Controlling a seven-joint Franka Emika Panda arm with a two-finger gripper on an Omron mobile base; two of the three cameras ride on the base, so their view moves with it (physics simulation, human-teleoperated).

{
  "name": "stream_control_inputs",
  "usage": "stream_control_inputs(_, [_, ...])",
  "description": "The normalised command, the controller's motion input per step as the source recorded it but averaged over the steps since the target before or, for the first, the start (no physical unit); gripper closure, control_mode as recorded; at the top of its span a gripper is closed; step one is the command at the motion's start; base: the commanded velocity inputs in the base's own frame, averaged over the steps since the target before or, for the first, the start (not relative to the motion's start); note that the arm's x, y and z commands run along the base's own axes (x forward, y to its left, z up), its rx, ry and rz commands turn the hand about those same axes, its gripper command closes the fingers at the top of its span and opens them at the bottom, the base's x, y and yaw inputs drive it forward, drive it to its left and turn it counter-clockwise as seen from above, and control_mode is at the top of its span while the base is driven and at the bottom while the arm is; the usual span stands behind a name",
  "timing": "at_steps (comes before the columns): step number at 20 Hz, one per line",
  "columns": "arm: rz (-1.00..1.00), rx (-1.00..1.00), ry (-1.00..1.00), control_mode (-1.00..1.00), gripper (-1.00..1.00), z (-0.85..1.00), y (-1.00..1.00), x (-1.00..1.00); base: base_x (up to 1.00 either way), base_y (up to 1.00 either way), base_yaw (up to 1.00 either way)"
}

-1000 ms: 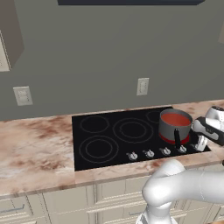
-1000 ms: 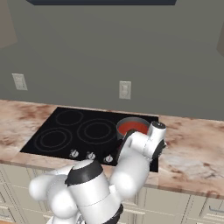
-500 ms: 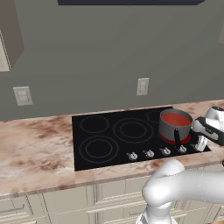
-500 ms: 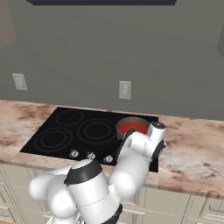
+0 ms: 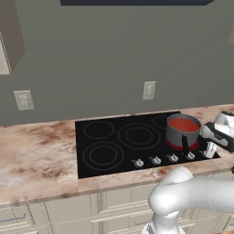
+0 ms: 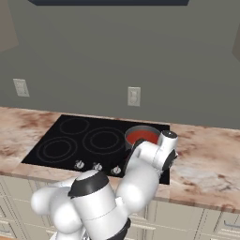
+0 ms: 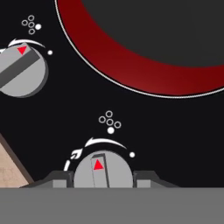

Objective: Wait until the marinara sauce is simmered to a deep red color and then turn off the stove.

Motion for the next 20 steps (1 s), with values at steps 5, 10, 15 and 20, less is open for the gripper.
stream_control_inputs(5, [0.00,0.00,0.00,-1.00,1.00,0.00,0.00,0.00,0.00,0.00,0.00])
stream_control_inputs(10, [0.00,0.00,0.00,-1.00,1.00,0.00,0.00,0.00,0.00,0.00,0.00])
stream_control_inputs(15, [0.00,0.00,0.00,-1.00,1.00,0.00,0.00,0.00,0.00,0.00,0.00])
stream_control_inputs(20, [0.00,0.00,0.00,-1.00,1.00,0.00,0.00,0.00,0.00,0.00,0.00])
